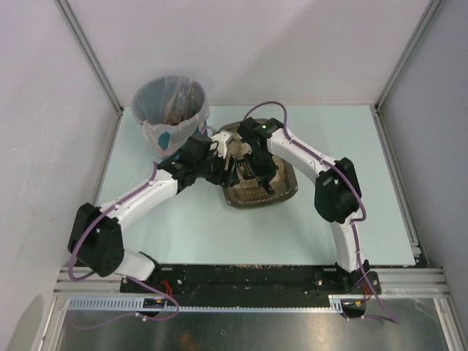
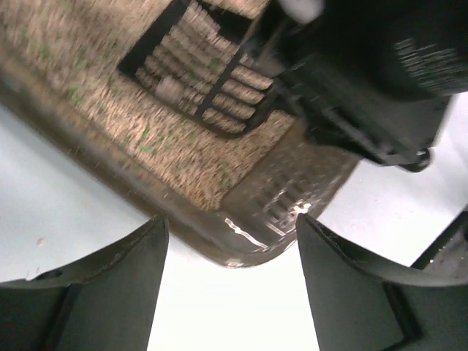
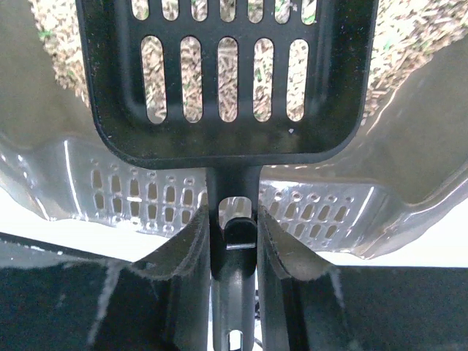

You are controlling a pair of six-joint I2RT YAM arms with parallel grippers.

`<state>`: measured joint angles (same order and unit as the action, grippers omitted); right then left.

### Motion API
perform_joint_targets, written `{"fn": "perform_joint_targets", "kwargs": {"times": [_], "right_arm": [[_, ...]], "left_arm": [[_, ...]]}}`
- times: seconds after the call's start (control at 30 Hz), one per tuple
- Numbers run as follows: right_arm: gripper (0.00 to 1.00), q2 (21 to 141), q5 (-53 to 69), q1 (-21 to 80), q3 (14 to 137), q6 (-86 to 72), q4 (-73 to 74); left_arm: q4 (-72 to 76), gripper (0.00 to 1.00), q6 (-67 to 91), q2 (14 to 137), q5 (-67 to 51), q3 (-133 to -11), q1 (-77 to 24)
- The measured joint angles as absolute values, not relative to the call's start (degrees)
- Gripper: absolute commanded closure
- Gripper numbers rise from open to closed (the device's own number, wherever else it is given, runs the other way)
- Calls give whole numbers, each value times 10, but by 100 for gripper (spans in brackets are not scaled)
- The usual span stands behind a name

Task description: Clean the litter box

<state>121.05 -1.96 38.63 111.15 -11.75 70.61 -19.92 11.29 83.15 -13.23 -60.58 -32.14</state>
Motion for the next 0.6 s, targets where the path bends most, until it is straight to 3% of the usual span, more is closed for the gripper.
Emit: {"fn": "perform_joint_targets", "kwargs": {"times": [0.27,0.6], "right_arm": [[100,1172,23,389,1095,-107,710],[100,1138,45,393,1072,-103,709]], "left_arm": [[-130,23,38,823,-253,-595,-336],[-77,21,13,861,-276,-589,-338]]}}
